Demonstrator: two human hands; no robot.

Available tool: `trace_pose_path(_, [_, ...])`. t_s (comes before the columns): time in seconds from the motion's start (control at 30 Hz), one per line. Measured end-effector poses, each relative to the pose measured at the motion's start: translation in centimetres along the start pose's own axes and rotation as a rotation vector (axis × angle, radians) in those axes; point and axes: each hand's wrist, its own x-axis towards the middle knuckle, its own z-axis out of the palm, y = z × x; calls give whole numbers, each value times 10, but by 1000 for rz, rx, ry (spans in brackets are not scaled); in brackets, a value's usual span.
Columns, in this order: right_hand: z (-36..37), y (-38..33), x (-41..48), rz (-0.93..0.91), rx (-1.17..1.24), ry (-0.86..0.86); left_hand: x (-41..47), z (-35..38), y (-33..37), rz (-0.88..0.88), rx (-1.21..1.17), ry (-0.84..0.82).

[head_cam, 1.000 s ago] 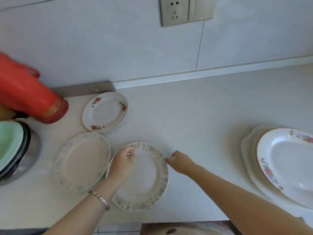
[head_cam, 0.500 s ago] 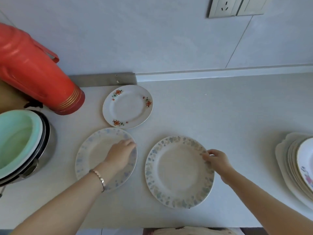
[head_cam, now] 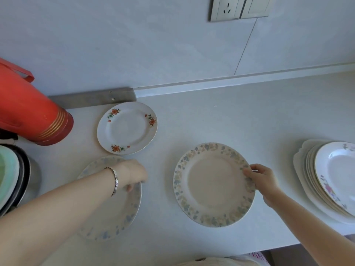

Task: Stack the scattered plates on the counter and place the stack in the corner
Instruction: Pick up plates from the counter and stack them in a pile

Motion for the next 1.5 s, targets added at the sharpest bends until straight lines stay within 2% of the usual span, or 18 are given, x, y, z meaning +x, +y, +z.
trace_pose_path(0.1, [-7, 5, -4, -18, 12, 17, -13, -13, 2, 35, -4, -37])
trace_pose_path(0.13, [-11, 7, -5, -26, 19, 32, -21, -19, 5, 17, -79, -19])
trace_pose_path(0.23, [-28, 10, -9, -46, 68, 94, -39, -48, 10, 42, -40, 42])
trace_pose_path(0.33, [-55, 4, -8, -74, 148, 157, -56, -82, 17, 58, -175, 136])
trace_pose_path(0.4, [-79, -2, -5, -98, 200, 189, -61, -98, 21, 84, -285, 254])
trace_pose_path(0.57, [-158, -11, 10, -188, 284, 333, -57, -127, 37, 58, -739, 622])
trace_pose_path(0.7, [-233, -11, 21, -233, 338, 457, -35, -148, 70, -6, -1240, 890])
trace_pose_path(0.8, [-289, 4, 32, -195, 352, 500, -8, -168, 118, -43, -1622, 987])
trace_pose_path(0.93, [-349, 36, 46, -76, 371, 547, 29, -205, 197, -136, -1974, 1077])
trace_pose_path(1.1, [-391, 71, 58, 66, 424, 524, 53, -243, 267, -158, -2320, 1064])
trace_pose_path(1.2, [-396, 85, 67, 115, 416, 504, 57, -258, 286, -172, -2411, 1082])
trace_pose_path(1.37, [-385, 95, 69, 119, 407, 434, 57, -268, 291, -210, -2369, 1116])
trace_pose_path(1.5, [-367, 105, 71, 68, 226, 508, 60, -273, 287, -216, -2335, 1113])
